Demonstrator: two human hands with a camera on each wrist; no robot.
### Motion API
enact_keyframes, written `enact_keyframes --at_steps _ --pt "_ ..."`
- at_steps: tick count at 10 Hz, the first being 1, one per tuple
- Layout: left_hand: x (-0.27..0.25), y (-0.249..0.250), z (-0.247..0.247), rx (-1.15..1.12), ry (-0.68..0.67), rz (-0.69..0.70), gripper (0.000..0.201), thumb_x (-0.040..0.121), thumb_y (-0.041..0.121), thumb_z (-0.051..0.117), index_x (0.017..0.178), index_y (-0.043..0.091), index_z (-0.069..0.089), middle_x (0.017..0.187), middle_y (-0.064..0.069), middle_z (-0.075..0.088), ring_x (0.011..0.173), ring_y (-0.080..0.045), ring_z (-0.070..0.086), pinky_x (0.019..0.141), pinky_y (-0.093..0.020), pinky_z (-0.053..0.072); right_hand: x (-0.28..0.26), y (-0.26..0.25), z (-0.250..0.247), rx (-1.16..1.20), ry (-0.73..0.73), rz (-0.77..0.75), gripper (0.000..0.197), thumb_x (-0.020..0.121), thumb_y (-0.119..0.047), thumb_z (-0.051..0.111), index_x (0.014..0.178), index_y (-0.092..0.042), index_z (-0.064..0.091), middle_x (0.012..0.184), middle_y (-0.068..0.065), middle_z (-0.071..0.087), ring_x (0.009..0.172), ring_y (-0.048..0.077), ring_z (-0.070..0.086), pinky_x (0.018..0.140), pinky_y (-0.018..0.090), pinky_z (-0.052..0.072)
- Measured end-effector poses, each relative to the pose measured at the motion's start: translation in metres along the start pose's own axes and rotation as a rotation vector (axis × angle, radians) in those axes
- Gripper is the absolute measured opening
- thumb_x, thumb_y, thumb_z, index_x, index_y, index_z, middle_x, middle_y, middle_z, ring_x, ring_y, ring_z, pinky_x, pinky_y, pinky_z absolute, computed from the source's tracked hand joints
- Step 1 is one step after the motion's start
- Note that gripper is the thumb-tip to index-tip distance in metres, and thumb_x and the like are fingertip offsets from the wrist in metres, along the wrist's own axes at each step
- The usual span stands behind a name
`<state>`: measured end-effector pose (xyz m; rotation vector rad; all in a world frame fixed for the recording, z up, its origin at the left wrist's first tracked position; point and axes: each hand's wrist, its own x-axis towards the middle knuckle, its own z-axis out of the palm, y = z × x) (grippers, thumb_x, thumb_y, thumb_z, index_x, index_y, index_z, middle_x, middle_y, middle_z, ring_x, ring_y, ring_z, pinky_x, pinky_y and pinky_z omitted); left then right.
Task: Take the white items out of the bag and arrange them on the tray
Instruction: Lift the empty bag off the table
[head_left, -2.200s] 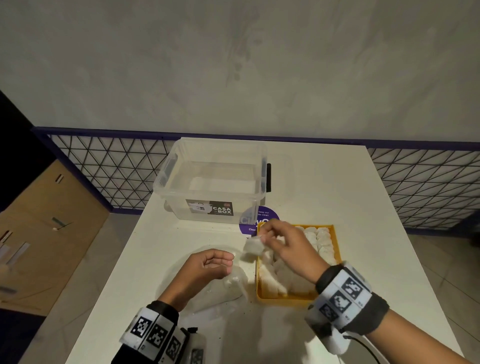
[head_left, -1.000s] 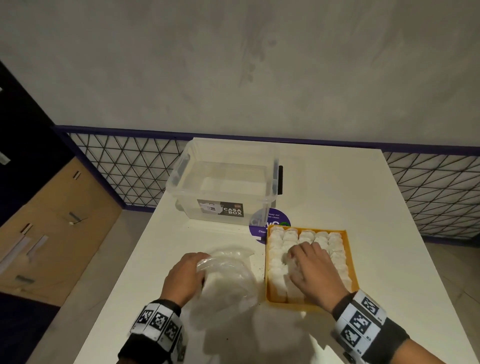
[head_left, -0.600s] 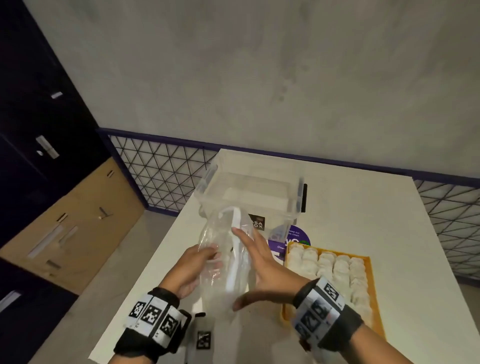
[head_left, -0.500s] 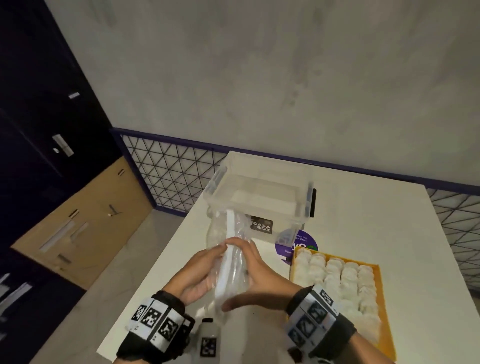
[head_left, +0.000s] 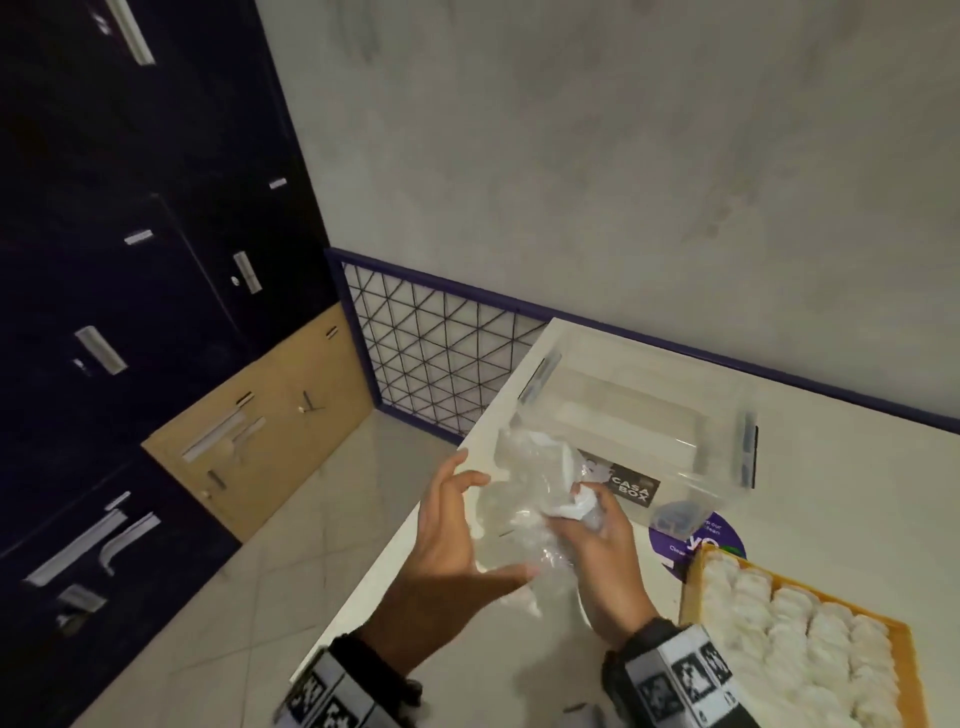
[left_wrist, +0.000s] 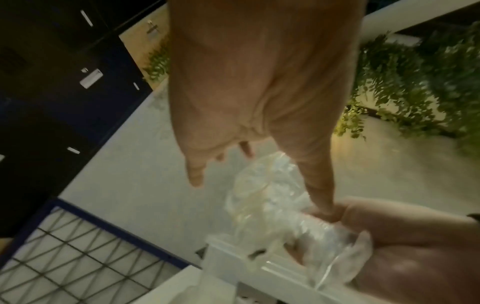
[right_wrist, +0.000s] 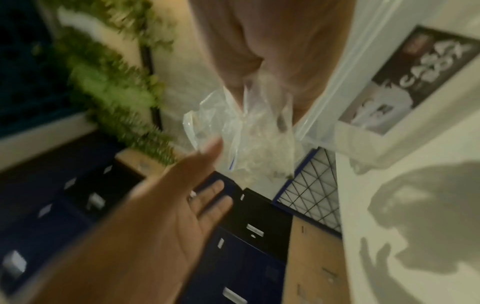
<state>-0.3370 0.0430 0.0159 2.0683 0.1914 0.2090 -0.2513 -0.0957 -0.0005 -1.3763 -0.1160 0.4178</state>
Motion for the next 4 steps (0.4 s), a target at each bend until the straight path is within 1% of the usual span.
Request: enact_keyframes --at_steps 1,2,3,4 --pt "0.001 -0.022 -0.032 0.0 -0.141 0.085 0.086 0.067 0.047 0.079 0.129 0.068 0.023 0.149 0.035 0.002 0.135 0.017 0.016 0.105 -0.007 0.028 -0.001 -0.003 0.039 0.168 -0.123 0.113 0.032 0.081 0.009 0.054 0.108 -0.009 0.059 0.103 0.017 0.069 0.091 0.03 0.067 0.072 0.037 0.056" --pt "0.003 -0.045 -0.067 -0.065 -0.167 0.048 0.065 0.07 0.046 0.077 0.128 0.051 0.049 0.147 0.025 0.029 0.126 0.019 0.035 0.099 -0.005 0.033 -0.008 0.003 0.089 0.148 -0.334 0.151 0.03 0.074 0.002 0.058 0.102 -0.008 0.065 0.097 0.018 0.069 0.086 0.031 0.067 0.07 0.037 0.055" --pt "-0.002 -0.081 -0.106 -0.047 -0.178 -0.031 0.051 0.08 0.026 0.074 0.118 0.047 0.048 0.119 0.037 0.048 0.104 0.031 0.042 0.09 0.002 0.034 -0.002 0.01 0.129 0.117 -0.338 0.219 0.031 0.065 -0.004 0.059 0.094 0.003 0.062 0.077 0.018 0.068 0.07 0.026 0.068 0.06 0.027 0.054" --pt "0.003 -0.118 -0.14 -0.023 -0.108 -0.086 0.04 0.081 0.009 0.069 0.103 0.042 0.062 0.097 0.024 0.069 0.096 0.007 0.063 0.084 -0.011 0.046 -0.087 0.022 0.183 -0.026 -0.123 0.224 0.032 0.074 0.0 0.072 0.102 -0.007 0.058 0.082 -0.004 0.068 0.073 -0.002 0.066 0.065 0.01 0.049"
